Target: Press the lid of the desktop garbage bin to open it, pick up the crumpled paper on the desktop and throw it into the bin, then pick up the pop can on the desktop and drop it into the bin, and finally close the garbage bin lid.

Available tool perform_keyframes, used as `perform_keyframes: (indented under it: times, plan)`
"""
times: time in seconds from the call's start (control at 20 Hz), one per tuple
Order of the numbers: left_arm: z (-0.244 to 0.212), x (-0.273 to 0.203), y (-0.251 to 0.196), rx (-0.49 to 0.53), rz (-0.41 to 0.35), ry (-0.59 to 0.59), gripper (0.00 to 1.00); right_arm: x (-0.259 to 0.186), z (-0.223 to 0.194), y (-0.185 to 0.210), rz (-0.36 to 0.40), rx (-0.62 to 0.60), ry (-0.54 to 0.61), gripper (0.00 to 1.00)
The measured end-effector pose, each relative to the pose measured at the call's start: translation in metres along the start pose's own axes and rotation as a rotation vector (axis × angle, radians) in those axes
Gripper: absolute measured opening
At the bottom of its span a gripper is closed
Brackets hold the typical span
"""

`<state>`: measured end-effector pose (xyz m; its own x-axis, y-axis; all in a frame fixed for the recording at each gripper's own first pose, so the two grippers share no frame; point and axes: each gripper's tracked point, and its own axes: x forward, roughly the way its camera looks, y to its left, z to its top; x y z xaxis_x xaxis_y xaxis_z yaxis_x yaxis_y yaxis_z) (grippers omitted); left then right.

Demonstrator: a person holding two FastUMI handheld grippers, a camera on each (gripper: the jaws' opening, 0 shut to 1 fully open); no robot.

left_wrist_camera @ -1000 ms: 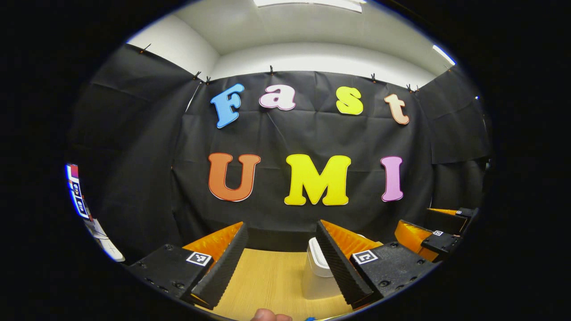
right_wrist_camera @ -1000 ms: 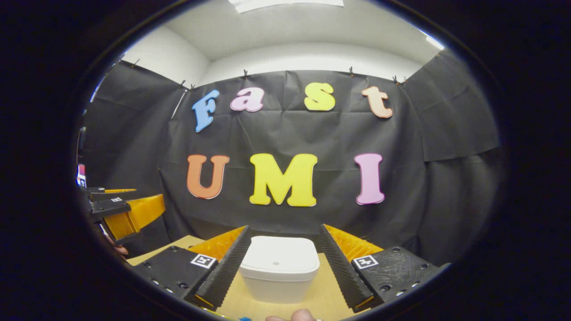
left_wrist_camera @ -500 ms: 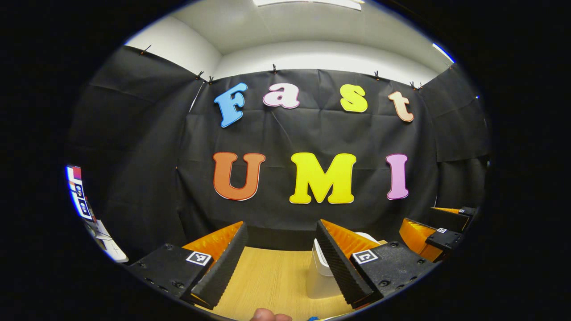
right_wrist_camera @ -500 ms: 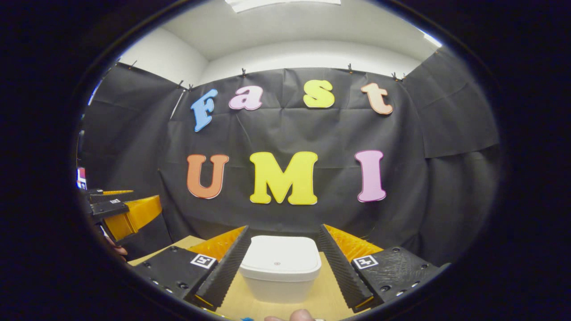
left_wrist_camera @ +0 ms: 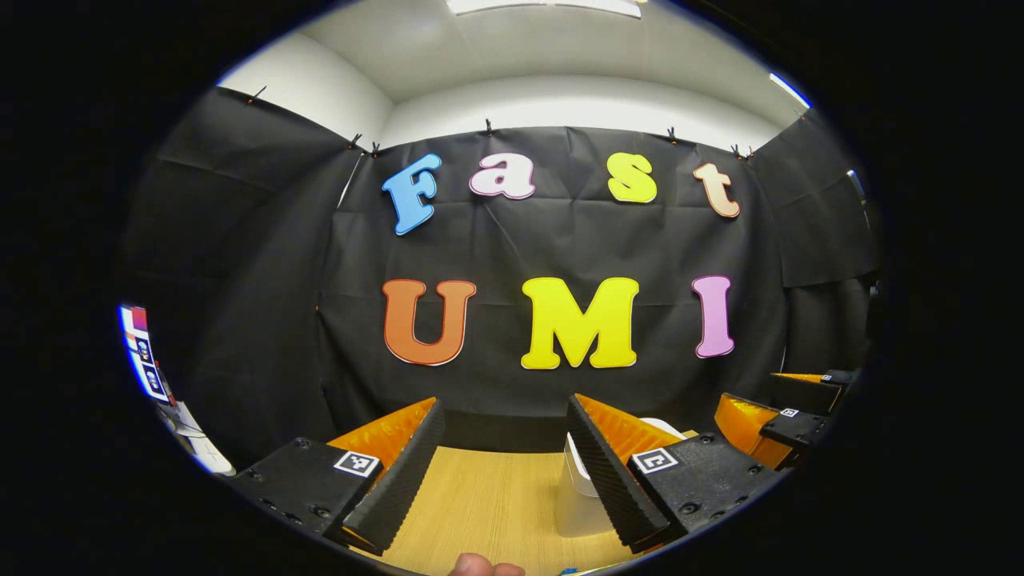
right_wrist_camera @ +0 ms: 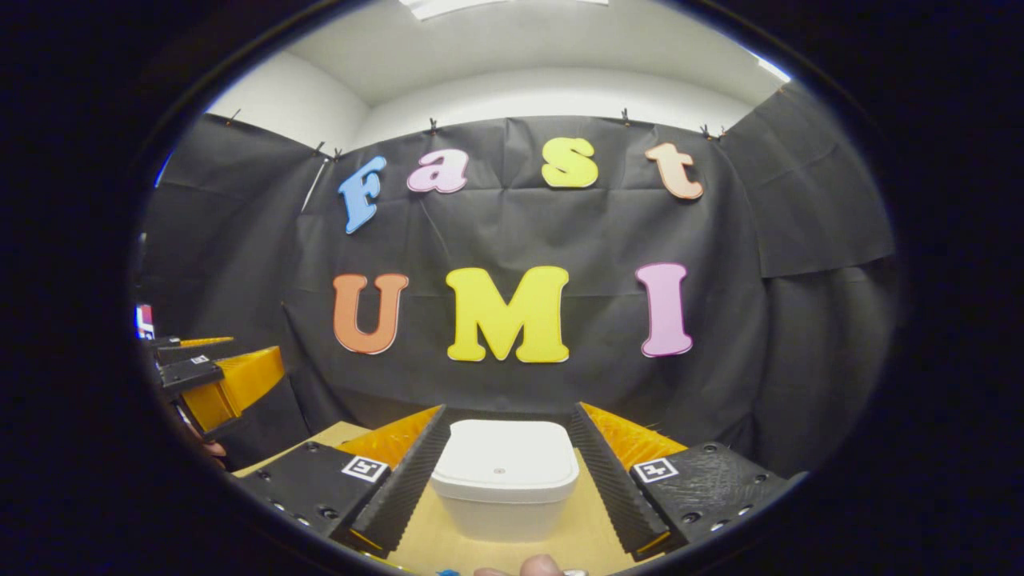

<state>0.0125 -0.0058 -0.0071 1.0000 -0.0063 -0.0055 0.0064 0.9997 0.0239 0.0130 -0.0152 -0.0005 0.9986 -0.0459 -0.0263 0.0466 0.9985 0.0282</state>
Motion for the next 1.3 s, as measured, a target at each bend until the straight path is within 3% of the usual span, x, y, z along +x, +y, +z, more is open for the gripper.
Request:
perform_keyframes:
  times: [1.3]
  plan:
    - [-0.007,0.012,-0.022,0.008,-0.018,0.012,0.98,0.027,-0.021,-0.043,-0.044,0.006,0.060,0.95]
